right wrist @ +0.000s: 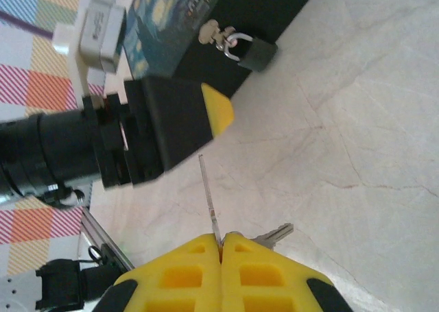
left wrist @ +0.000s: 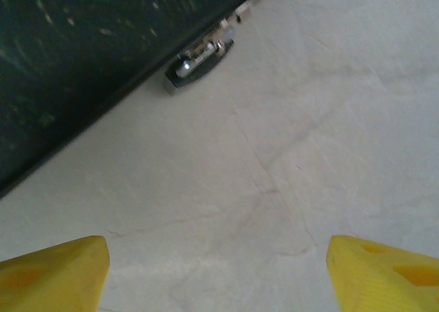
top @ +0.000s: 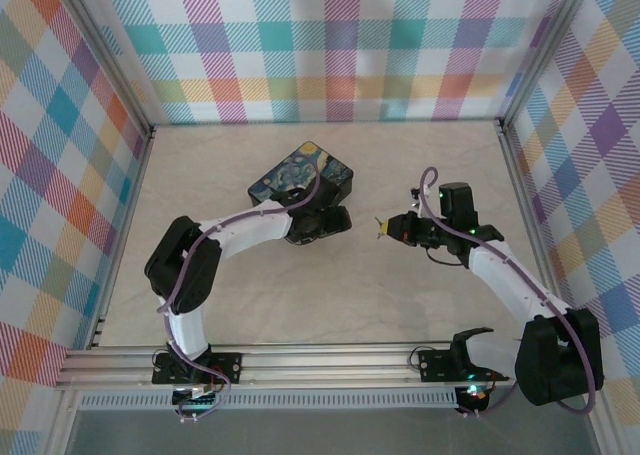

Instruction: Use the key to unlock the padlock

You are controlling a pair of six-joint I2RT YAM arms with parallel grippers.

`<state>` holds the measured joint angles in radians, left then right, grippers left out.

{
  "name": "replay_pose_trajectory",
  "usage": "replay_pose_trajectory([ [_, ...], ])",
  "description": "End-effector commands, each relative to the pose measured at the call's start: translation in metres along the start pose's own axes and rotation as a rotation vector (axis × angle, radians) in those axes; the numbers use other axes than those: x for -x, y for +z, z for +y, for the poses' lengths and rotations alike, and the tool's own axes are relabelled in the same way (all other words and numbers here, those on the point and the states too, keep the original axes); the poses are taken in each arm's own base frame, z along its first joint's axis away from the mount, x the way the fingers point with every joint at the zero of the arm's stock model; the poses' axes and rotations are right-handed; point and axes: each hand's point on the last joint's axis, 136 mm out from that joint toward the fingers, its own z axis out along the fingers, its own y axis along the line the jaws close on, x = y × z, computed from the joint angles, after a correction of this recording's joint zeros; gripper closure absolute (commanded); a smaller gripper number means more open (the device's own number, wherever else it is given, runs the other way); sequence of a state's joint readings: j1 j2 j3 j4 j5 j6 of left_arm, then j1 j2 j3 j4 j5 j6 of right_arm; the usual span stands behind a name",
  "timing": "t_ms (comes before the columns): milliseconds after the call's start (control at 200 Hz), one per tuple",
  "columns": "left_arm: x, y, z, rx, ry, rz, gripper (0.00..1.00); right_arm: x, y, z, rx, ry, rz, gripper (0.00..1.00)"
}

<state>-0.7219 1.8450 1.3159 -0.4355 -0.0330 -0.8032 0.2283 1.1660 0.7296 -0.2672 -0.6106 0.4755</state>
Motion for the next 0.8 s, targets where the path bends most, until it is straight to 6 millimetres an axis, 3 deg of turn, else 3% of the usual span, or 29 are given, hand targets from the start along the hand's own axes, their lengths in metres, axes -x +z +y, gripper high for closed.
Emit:
replay_pose_trajectory([
  [0,0.025,0.001,0.034,0.119,-0.003,-0.042,0.17,-0.01,-0.003,0.001,0.012,-0.04,0.027,1.0],
  [125,0.048,-0.005,0.056,0.2,0.012,-0.104,0.17,-0.014,-0.003,0.001,0.025,-0.042,0.029,1.0],
  [220,0.06,-0.004,0.055,0.208,0.053,-0.13,0.17,-0.015,-0.002,0.0,0.027,-0.046,0.03,1.0],
  [380,0.06,0.014,0.038,0.216,0.102,-0.136,0.17,-0.011,0.0,0.001,0.036,-0.048,0.028,1.0],
  [450,0.061,0.021,0.037,0.271,0.126,-0.158,0.22,-0.008,0.0,0.004,0.048,-0.051,0.021,1.0],
  [615,0.069,0.029,0.052,0.42,0.119,-0.218,0.31,-0.005,0.0,0.01,0.073,-0.045,0.014,1.0],
  [795,0.073,0.032,0.063,0.483,0.112,-0.25,0.33,-0.004,0.002,0.011,0.079,-0.04,0.014,1.0],
])
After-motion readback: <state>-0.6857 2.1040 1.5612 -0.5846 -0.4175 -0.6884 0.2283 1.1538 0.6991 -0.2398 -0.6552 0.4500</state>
